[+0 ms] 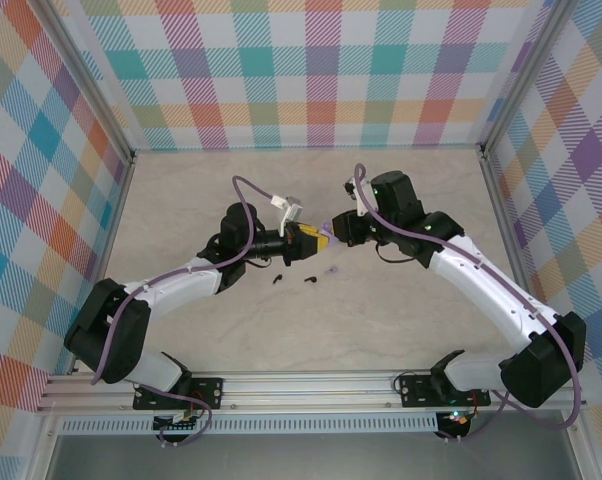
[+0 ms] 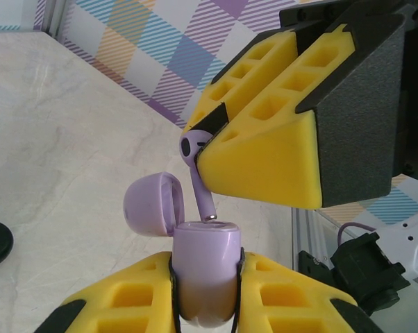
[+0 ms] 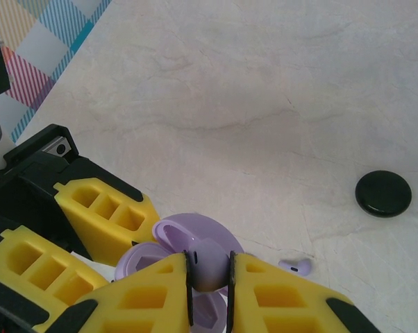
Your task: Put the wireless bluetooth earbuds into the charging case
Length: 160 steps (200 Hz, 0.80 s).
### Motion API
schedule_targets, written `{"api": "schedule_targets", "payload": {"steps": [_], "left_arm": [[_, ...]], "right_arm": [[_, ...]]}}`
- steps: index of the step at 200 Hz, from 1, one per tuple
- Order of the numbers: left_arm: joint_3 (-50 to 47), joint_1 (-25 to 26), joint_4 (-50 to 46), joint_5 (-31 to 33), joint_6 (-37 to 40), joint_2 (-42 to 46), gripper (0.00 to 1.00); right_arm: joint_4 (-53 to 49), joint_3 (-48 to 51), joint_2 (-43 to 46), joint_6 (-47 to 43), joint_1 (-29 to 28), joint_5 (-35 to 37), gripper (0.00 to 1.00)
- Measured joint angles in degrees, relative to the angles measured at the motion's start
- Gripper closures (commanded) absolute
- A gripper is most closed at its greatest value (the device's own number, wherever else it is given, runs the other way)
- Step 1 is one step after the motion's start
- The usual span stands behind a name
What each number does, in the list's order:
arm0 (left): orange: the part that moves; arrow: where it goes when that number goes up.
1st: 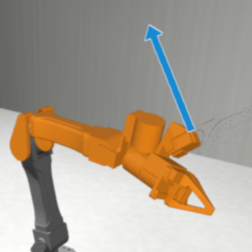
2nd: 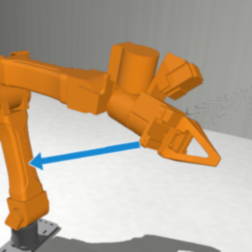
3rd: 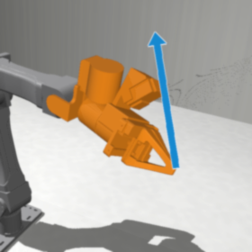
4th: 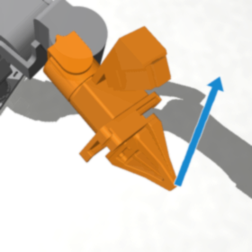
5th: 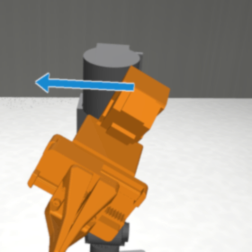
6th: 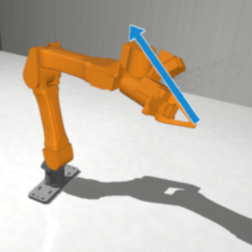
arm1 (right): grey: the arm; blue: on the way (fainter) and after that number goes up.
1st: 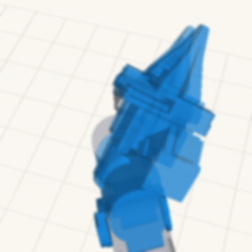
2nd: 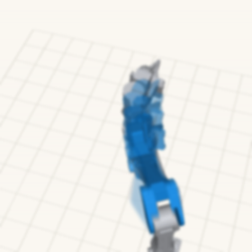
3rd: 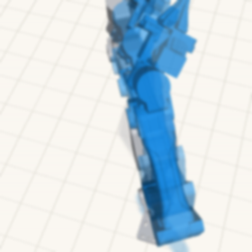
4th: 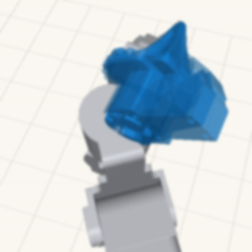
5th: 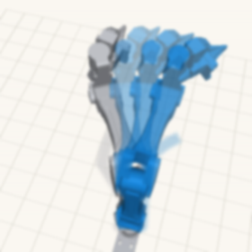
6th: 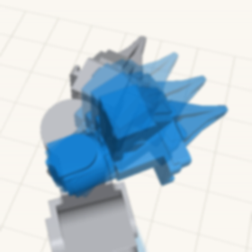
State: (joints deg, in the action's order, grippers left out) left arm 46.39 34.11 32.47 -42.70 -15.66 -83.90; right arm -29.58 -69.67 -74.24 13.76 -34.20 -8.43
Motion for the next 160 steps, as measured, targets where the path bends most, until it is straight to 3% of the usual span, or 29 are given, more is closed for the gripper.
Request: {"api": "schedule_targets", "payload": {"steps": [113,160], "left_arm": [[0.72,0.00,-0.85,2.75,-1.31,0.00,0.92],[0.72,0.00,-0.90,2.80,-1.51,0.00,0.93]], "right_arm": [[-0.90,-0.20,-0.09,-1.18,-0.85,0.83,0.81],[-1.25,-0.66,-0.66,-1.18,-0.87,-0.15,0.76]]}}
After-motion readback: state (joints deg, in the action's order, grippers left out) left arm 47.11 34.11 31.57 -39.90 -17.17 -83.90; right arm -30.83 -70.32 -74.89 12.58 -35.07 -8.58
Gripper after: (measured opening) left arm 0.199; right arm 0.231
